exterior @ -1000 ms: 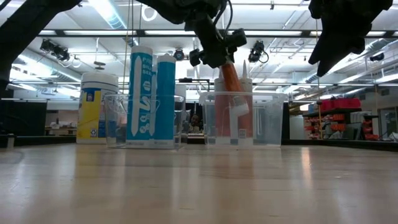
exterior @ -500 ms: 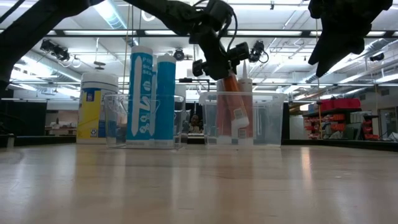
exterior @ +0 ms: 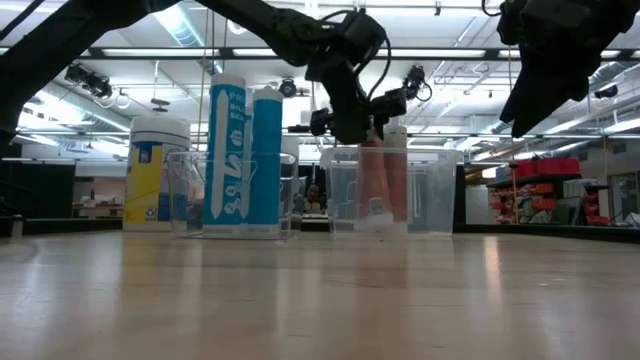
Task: Pick & place silicon tubes, Sealant and Lysol wipes
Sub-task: Put the orange sealant into the right transparent bin
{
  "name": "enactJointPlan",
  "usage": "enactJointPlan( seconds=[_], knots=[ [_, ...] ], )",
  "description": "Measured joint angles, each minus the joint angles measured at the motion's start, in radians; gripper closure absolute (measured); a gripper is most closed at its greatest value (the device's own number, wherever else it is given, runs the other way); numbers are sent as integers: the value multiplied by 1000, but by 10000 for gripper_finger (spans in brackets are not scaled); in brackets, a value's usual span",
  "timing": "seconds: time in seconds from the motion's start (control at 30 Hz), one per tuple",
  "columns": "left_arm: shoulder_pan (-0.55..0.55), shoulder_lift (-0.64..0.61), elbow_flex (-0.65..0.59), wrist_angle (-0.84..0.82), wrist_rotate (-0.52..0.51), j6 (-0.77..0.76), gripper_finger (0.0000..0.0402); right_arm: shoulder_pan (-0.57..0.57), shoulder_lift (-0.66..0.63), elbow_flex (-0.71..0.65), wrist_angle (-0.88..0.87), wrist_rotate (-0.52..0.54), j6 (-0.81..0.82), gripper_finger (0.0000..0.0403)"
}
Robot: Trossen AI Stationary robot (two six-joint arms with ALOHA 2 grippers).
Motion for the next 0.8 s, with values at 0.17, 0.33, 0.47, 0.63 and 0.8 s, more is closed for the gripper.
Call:
enactJointPlan(
  seconds=[0.17, 0.33, 0.47, 0.63, 0.8],
  knots=[
    [0, -7, -50, 23, -6, -10, 181, 0, 0, 0, 11, 0, -1, 305],
    [-3, -9, -67, 65, -24, -1, 181, 0, 0, 0, 20, 0, -9, 305],
    [-13, -7, -67, 75, -34, 3, 181, 0, 0, 0, 21, 0, -14, 305],
    [-36, -6, -69, 73, -35, -22, 153, 0, 0, 0, 21, -1, -14, 305],
    [-59, -4, -69, 75, -32, -53, 152, 0, 0, 0, 21, -17, -14, 305]
  ],
)
